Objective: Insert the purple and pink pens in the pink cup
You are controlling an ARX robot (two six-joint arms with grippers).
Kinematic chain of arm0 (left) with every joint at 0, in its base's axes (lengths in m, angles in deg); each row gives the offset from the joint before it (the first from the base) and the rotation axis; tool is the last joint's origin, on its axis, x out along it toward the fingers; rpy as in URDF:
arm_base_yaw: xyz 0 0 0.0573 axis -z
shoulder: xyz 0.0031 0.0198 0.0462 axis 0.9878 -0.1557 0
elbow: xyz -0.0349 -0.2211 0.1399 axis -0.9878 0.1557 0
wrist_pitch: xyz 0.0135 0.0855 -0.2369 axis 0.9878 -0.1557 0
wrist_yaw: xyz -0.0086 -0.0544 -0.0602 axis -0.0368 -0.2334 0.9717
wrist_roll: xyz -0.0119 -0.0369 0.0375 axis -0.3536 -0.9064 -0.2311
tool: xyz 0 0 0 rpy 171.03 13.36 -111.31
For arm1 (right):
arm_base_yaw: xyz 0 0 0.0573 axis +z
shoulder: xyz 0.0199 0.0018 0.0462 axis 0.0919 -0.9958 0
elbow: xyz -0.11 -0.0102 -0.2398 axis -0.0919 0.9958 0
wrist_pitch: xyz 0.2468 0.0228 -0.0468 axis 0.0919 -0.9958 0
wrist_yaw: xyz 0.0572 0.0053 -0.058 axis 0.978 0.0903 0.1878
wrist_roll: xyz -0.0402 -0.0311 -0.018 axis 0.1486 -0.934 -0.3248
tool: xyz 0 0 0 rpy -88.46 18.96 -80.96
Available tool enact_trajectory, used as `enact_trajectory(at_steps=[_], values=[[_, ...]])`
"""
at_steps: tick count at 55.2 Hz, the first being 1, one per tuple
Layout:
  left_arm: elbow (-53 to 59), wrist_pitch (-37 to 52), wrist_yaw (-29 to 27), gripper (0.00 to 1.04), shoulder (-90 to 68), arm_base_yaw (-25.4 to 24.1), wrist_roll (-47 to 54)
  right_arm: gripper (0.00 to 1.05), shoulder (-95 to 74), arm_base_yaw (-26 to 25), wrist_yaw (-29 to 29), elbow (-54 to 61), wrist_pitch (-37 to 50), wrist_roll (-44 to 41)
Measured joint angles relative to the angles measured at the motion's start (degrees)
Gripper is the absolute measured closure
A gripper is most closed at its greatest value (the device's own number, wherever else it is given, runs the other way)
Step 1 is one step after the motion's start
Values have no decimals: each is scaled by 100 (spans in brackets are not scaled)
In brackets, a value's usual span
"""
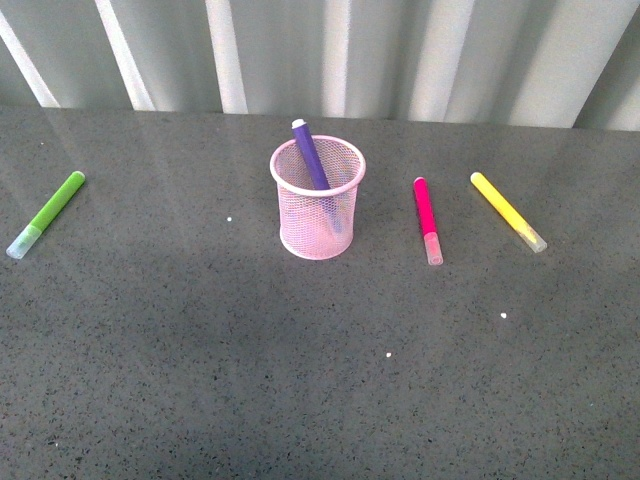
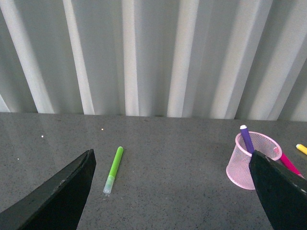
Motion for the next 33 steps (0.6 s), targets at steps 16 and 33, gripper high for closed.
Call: enact_trajectory(at_steps=[16, 33], values=[[0, 0, 0, 7, 2, 0, 0, 7, -4269, 531, -717, -3051, -2430, 186], [0, 0, 0, 7, 2, 0, 0, 7, -5469, 1620, 46, -3438, -3322, -798]])
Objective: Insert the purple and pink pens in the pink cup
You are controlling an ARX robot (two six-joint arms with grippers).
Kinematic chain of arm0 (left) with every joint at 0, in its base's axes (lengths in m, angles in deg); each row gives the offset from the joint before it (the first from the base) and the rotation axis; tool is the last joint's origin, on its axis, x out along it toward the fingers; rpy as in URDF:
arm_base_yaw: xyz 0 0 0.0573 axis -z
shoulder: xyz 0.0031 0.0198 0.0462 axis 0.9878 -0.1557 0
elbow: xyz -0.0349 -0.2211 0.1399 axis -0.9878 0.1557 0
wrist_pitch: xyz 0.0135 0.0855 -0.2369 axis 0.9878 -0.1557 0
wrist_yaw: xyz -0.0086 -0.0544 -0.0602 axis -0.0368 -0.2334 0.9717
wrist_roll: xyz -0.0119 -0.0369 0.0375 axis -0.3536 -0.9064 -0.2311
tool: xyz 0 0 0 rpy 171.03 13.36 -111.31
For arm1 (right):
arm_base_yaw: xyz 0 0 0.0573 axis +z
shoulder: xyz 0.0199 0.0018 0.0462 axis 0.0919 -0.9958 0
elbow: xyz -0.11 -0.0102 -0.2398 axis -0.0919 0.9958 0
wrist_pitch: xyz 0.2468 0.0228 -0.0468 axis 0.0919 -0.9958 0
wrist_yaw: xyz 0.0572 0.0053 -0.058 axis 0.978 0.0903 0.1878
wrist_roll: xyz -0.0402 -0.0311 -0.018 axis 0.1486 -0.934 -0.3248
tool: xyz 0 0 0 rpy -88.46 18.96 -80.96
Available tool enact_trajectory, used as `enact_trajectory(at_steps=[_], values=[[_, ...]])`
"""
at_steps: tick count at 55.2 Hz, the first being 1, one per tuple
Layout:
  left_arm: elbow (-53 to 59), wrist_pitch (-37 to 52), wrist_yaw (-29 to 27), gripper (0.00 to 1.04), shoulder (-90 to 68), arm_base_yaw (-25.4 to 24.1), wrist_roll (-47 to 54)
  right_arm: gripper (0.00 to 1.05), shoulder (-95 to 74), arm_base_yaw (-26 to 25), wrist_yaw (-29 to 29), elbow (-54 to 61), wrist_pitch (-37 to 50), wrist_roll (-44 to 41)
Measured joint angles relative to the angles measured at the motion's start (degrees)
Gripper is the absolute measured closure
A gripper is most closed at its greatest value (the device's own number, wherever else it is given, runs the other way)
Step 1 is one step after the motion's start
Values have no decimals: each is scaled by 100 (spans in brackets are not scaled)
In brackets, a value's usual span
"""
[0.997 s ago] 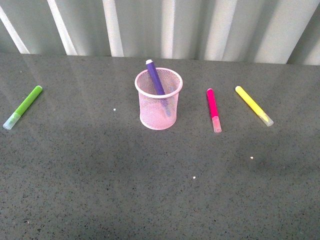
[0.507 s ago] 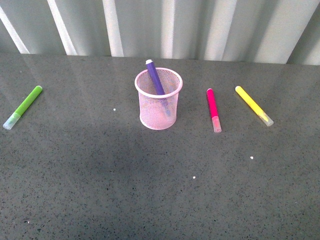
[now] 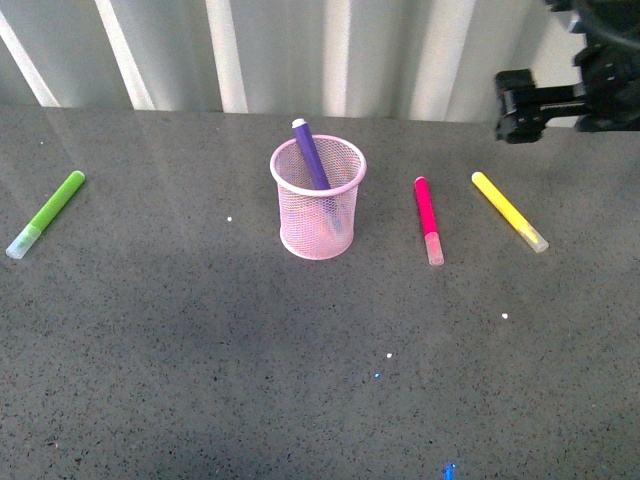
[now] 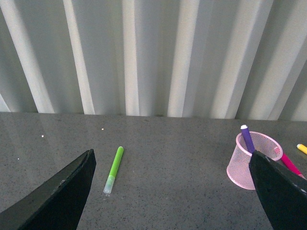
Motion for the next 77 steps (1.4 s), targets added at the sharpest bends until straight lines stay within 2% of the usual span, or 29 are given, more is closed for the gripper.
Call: enact_trajectory(at_steps=[8, 27, 46, 77], values=[[0, 0, -2, 7, 0, 0, 0, 7, -304, 354, 66, -129, -48, -144], [0, 0, 0, 7, 0, 0, 0, 7, -1180, 330, 96, -863, -245, 85], [0, 0, 0, 7, 0, 0, 0, 7, -1672, 573, 273, -1617, -437, 444], [0, 0, 0, 7, 0, 0, 0, 8, -1945, 664, 304, -1530, -160, 640]])
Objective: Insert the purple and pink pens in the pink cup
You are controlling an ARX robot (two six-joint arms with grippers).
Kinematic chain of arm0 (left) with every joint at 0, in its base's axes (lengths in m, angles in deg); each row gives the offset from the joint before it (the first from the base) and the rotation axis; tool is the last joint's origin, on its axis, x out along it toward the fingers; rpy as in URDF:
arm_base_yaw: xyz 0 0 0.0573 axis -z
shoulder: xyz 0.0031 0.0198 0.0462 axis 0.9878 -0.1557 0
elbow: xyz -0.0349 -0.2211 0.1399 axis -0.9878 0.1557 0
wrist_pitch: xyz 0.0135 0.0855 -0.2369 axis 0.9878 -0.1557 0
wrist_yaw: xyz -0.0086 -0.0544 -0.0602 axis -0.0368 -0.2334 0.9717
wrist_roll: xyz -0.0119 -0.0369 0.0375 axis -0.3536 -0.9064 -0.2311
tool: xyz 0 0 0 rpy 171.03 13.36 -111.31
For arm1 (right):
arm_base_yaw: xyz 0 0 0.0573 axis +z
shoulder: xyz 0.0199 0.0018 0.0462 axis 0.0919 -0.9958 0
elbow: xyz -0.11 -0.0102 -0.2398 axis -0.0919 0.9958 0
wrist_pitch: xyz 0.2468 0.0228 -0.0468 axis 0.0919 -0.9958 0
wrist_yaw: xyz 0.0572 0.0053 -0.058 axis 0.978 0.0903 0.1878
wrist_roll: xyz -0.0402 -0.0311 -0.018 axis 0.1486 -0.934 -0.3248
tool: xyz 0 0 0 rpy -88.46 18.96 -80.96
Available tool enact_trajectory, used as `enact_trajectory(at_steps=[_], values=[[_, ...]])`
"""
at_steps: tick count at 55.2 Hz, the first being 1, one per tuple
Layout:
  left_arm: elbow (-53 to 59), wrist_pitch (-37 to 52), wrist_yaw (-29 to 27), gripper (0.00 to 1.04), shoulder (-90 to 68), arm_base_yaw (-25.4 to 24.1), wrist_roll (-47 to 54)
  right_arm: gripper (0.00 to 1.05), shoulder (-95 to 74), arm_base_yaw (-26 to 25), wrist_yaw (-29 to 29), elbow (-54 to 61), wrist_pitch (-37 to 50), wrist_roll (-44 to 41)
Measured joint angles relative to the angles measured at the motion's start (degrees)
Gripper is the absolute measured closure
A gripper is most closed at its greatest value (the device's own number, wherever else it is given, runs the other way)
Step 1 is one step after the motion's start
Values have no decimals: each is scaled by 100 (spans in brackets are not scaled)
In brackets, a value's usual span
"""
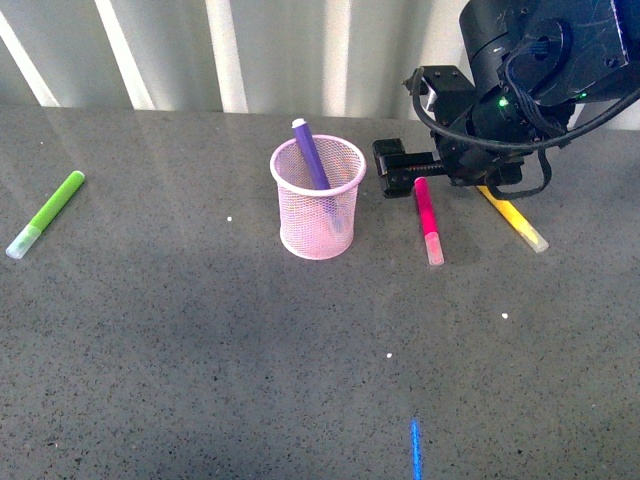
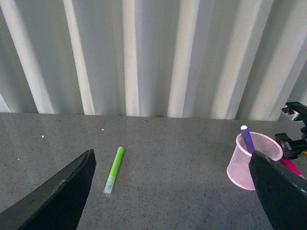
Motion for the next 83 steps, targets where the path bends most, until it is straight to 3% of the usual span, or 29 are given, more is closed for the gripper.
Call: enact_trajectory(at_steps=[6, 30, 45, 54, 63, 71, 83], values=[[0, 0, 0, 7, 0, 0, 0, 30, -66, -70, -2, 2, 17, 68], [0, 0, 0, 7, 0, 0, -2, 91, -151, -98, 42, 131, 280, 129], [0, 0, 0, 7, 0, 0, 0, 93, -98, -142, -59, 348, 780, 229], [0, 0, 0, 7, 0, 0, 0, 93, 586, -306, -514, 1158, 2636, 214], [0, 0, 0, 7, 0, 0, 0, 93, 1572, -339, 33, 1886, 4601, 175], [0, 0, 0, 7, 0, 0, 0, 93, 2020, -4, 898, 2645, 6553, -105], [0, 0, 0, 7, 0, 0, 0, 93, 1897, 407, 1679, 3025, 7311, -70]])
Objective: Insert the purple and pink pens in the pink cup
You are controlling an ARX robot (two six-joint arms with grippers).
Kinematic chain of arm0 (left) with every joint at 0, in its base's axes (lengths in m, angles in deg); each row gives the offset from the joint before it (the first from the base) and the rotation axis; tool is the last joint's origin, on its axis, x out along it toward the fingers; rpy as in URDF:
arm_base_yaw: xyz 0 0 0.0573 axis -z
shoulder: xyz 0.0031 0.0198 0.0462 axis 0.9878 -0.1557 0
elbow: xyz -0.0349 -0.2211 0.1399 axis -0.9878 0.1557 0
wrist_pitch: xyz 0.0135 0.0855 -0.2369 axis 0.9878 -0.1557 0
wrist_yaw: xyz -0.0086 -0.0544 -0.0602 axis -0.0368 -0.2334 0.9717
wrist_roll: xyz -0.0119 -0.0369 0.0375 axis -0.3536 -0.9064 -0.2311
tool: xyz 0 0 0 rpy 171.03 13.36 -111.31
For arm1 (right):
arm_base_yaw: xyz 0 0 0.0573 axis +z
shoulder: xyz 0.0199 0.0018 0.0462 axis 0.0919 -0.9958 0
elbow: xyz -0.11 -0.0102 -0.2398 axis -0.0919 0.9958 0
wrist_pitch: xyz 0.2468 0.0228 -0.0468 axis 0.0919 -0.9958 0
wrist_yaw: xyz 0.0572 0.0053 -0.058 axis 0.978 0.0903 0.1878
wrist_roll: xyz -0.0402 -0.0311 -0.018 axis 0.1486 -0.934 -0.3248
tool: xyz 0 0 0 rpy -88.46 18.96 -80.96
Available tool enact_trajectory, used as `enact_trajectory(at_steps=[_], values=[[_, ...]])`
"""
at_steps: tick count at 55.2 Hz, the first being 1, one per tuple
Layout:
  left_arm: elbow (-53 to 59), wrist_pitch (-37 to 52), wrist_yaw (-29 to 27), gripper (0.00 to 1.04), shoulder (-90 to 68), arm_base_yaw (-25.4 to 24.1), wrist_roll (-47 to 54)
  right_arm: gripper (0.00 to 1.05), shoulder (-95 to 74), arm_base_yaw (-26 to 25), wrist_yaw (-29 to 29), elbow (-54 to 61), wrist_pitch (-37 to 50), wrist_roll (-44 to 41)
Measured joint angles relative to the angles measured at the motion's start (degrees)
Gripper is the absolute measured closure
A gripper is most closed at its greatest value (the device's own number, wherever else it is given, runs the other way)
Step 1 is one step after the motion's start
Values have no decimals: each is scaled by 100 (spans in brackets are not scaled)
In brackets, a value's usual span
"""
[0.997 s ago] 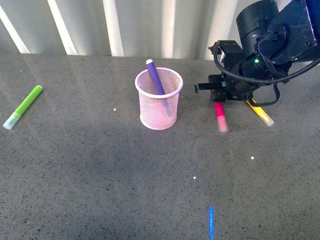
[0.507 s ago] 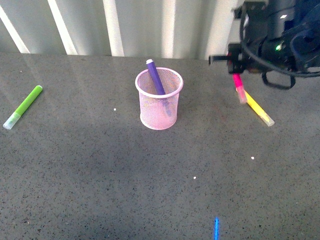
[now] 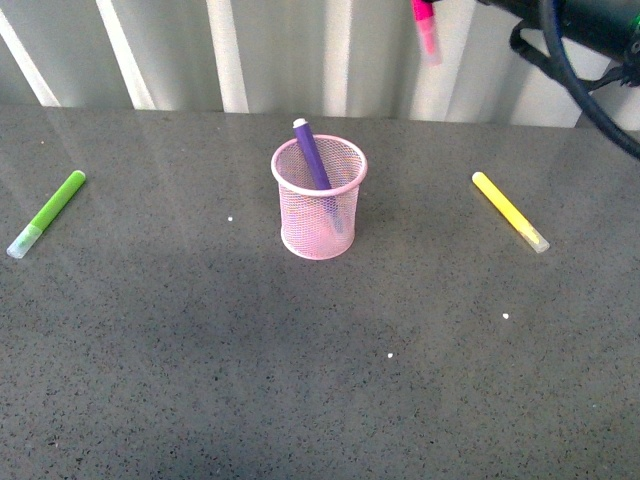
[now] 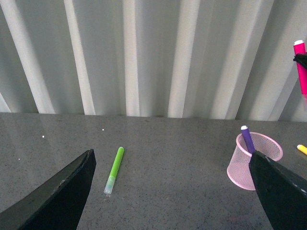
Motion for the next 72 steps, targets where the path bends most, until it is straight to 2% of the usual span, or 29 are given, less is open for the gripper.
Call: enact_trajectory(at_steps=[24, 40, 58, 60, 72], values=[[0, 0, 0, 7, 0, 0, 0, 93, -872, 527, 481, -455, -76, 216], [0, 0, 0, 7, 0, 0, 0, 93, -1456, 501, 463, -1036, -44, 496], [0, 0, 0, 7, 0, 0, 0, 93, -1556, 511, 483, -990, 155, 671], [0, 0, 0, 7, 0, 0, 0, 89, -1556, 507, 511, -957, 162, 664], [0, 0, 0, 7, 0, 0, 0, 52, -1556, 389, 614, -822, 214, 699]])
